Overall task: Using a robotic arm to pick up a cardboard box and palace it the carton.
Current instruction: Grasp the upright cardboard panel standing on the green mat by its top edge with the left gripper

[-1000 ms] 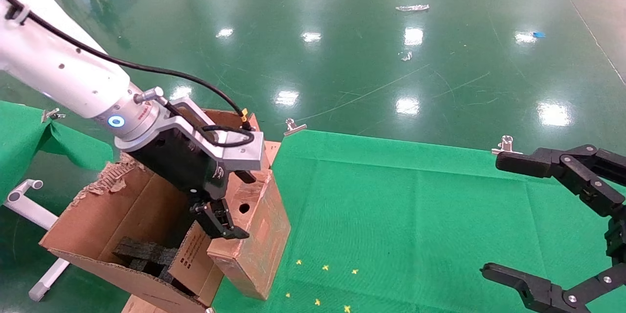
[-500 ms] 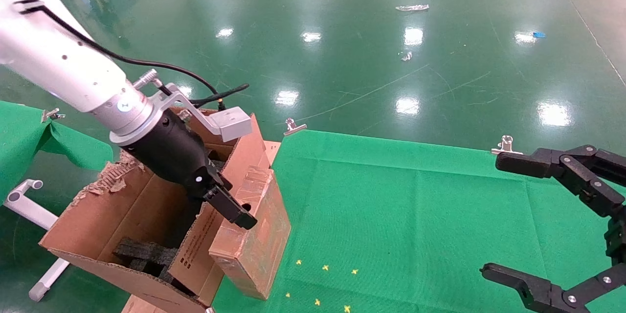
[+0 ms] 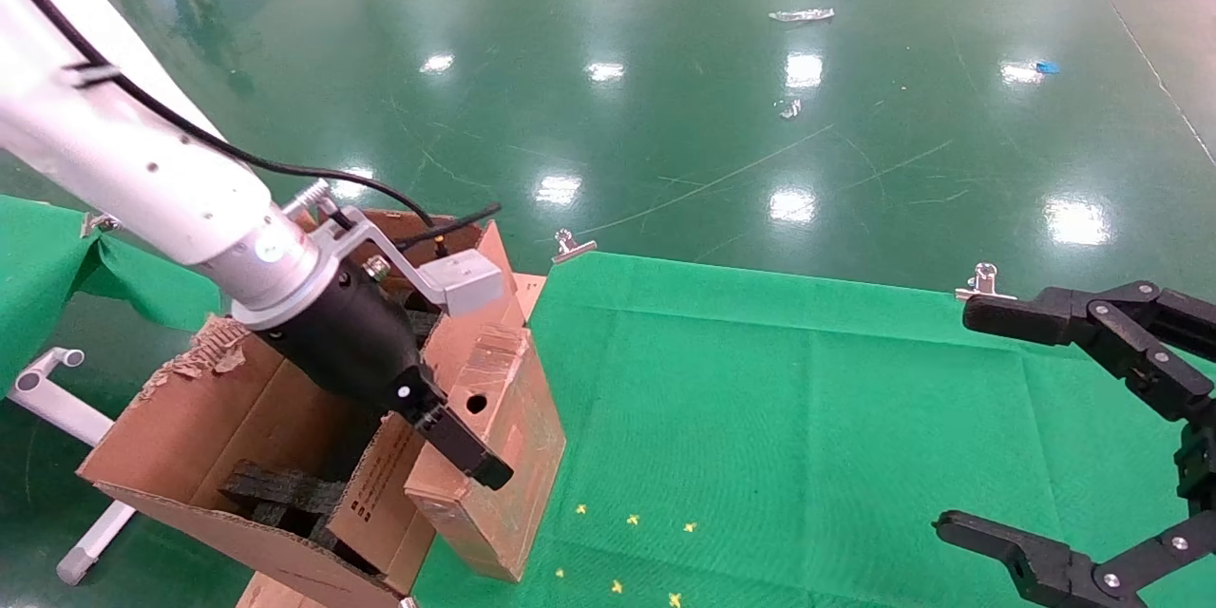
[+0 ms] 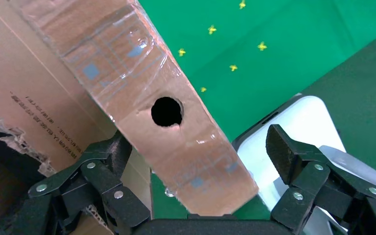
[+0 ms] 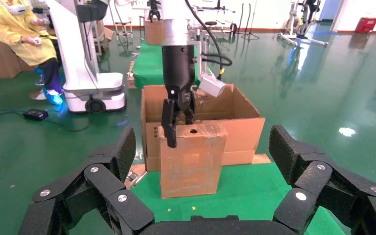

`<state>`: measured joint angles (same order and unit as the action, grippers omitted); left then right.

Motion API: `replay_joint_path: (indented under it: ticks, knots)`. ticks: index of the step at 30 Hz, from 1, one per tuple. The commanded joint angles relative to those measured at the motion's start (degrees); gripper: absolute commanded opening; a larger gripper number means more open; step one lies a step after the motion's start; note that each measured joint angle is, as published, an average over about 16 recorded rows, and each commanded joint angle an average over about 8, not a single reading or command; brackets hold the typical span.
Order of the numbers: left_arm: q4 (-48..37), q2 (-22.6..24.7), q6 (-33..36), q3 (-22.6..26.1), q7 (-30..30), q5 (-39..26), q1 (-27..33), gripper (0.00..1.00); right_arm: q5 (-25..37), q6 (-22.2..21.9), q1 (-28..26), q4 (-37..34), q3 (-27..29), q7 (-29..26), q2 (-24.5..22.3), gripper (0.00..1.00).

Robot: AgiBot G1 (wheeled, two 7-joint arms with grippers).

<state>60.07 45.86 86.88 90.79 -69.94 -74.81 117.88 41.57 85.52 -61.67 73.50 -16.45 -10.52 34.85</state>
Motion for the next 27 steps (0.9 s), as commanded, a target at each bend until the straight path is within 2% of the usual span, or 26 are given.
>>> replay_joint_path:
  ticks: [1, 4, 5, 8, 9, 12, 13, 27]
  knots:
    - [0.6, 0.3, -0.6, 0.4, -1.1, -0.6, -0.5, 0.93, 0.0, 0.0, 0.0, 0.0, 0.0, 0.0, 0.0, 1.00]
    - [0.8, 0.5, -1.3, 0.6, -1.3, -0.8, -1.3, 0.69, 0.0, 0.0, 0.0, 0.0, 0.0, 0.0, 0.0, 1.00]
    - [0.9, 0.6, -1.5, 0.7, -1.3, -0.8, -1.5, 0.59, 0.0, 0.0, 0.0, 0.0, 0.0, 0.0, 0.0, 0.94]
    - [1.0, 0.7, -1.8, 0.7, -1.0, -0.7, -1.9, 0.24, 0.0, 0.0, 0.0, 0.0, 0.0, 0.0, 0.0, 0.58]
    - [1.0, 0.7, -1.9, 0.7, -0.9, -0.7, -2.0, 0.17, 0.0, 0.0, 0.0, 0.0, 0.0, 0.0, 0.0, 0.45]
    - [1.1, 0.7, -2.0, 0.7, -0.5, -0.9, -2.1, 0.03, 0.0, 0.0, 0.0, 0.0, 0.0, 0.0, 0.0, 0.08]
    - [1.1, 0.7, -2.1, 0.8, -0.4, -1.0, -2.1, 0.00, 0.0, 0.0, 0.0, 0.0, -0.1, 0.0, 0.0, 0.01]
    - [1.6, 1.3, -3.9, 1.5, 1.4, -5.0, -1.4, 0.00, -0.1, 0.0, 0.0, 0.0, -0.1, 0.1, 0.0, 0.00]
